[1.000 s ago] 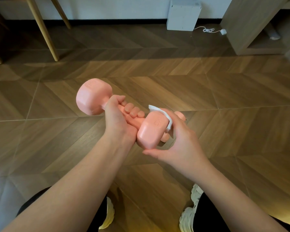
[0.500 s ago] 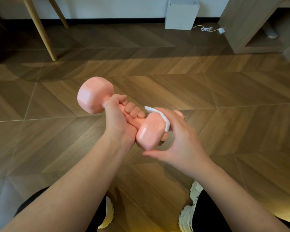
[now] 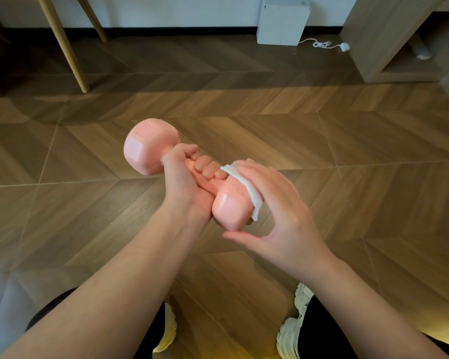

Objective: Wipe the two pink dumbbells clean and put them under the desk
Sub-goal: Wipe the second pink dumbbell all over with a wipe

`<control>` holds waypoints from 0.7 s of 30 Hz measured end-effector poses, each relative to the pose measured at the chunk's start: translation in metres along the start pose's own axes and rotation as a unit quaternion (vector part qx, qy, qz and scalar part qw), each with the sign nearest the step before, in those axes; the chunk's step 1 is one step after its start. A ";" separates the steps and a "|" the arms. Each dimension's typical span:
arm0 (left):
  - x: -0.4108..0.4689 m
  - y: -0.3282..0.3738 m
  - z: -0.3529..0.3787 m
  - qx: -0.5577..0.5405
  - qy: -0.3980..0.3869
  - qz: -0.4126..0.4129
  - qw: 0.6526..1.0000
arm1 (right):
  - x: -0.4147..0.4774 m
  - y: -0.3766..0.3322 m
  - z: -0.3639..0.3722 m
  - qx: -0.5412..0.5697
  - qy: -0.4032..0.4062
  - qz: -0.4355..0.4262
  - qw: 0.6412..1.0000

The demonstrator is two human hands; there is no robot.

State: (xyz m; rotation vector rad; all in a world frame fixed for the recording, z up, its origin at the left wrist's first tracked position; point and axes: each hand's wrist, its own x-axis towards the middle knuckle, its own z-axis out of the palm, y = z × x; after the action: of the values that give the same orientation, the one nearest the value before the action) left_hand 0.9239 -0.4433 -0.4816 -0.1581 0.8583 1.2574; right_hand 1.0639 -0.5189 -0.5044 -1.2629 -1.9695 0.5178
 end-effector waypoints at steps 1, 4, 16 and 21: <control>0.000 -0.001 0.000 0.000 0.002 0.000 1.000 | -0.001 0.001 0.000 -0.003 0.004 -0.004 1.000; 0.000 -0.001 0.000 0.009 0.012 0.006 1.000 | 0.000 0.000 0.002 0.046 -0.023 0.084 0.995; 0.001 -0.002 0.000 0.022 0.010 0.021 0.999 | -0.002 -0.007 0.006 0.186 -0.051 0.208 0.959; -0.001 -0.003 0.001 0.068 0.035 -0.005 0.997 | -0.002 -0.004 0.008 0.001 0.001 0.051 0.999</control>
State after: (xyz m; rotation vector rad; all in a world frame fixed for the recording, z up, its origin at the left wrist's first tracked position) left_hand 0.9276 -0.4441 -0.4815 -0.0971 0.9996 1.1849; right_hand 1.0564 -0.5224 -0.5079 -1.3672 -1.9103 0.5680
